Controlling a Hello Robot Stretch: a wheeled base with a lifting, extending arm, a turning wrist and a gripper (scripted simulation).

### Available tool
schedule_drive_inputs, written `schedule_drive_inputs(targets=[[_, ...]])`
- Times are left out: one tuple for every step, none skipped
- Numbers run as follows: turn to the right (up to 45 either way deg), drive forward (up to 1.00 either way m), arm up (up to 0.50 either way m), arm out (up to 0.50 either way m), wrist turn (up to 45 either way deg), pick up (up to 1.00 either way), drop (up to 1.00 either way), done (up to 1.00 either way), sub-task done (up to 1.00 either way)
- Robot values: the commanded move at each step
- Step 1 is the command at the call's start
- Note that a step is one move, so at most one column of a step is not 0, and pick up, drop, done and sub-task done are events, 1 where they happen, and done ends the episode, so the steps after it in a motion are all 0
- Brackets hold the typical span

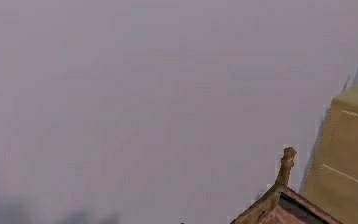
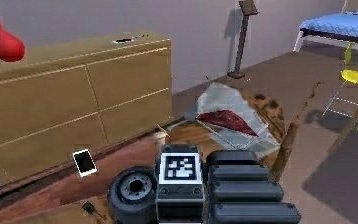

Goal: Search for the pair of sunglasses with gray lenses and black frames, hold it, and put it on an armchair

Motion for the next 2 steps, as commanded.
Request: schedule_drive_inputs(targets=[[45.0, 0.0, 0.0, 0.0, 0.0, 0.0, 0.0, 0.0, 0.0], [45.0, 0.0, 0.0, 0.0, 0.0, 0.0, 0.0, 0.0, 0.0]])
